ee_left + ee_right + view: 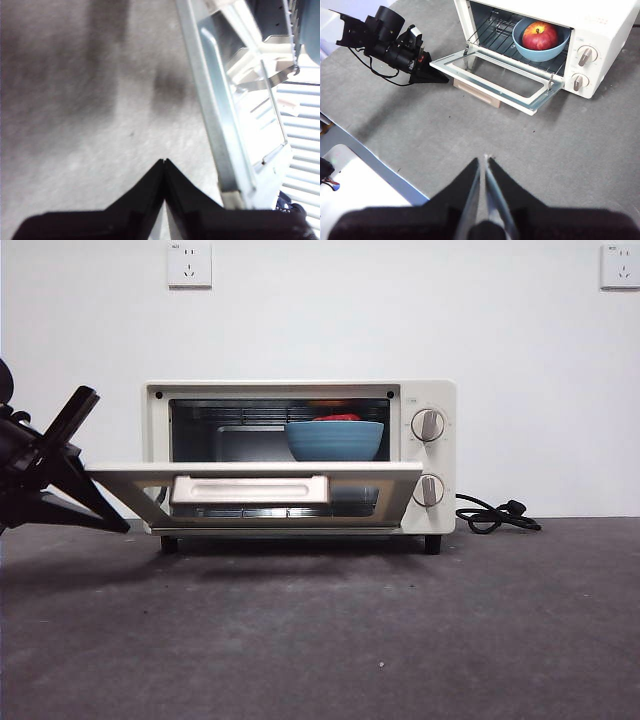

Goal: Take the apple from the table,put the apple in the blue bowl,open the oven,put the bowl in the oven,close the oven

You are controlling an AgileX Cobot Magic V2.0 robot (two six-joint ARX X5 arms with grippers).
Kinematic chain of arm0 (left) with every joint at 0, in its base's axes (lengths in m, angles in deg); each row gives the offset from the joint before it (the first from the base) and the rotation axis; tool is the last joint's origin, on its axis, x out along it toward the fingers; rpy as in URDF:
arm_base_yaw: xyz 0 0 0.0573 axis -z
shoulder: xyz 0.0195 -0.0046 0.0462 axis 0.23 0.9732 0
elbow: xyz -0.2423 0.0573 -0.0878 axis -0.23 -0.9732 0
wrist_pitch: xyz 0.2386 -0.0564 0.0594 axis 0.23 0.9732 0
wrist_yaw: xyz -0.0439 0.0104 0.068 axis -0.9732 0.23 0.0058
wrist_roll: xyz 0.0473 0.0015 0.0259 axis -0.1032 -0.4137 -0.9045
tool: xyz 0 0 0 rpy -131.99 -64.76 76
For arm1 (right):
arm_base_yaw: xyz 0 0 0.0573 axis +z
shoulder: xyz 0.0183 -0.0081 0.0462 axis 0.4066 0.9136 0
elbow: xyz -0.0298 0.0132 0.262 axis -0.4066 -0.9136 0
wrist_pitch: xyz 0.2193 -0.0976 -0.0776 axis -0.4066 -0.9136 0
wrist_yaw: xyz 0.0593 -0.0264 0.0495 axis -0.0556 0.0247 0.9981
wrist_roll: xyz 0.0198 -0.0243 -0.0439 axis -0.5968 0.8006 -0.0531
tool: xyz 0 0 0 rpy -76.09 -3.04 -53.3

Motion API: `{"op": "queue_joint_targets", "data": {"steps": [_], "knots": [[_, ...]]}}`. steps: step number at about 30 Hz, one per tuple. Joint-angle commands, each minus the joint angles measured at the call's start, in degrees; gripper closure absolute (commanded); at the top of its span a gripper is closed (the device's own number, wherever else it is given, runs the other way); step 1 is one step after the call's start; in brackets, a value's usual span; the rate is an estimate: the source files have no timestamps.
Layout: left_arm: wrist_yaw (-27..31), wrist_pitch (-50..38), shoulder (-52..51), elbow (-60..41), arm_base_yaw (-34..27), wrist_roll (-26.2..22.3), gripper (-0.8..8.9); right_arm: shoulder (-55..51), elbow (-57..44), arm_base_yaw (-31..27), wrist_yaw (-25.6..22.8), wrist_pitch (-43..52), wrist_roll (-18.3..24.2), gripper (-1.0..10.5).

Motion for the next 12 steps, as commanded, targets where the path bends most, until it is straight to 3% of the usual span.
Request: {"op": "queue_joint_targets", "data": {"steps": [1,12], "knots": [[-1.29,-0.87,0.31,2.43,0.63,1.27,8.21,-0.04,-0.48,0.00,0.20,0.50,-1.07,9.2],[-1.20,-0.83,0.33,10.91,0.63,2.12,8.21,-0.04,-0.48,0.00,0.20,1.18,-1.42,9.2]]}}
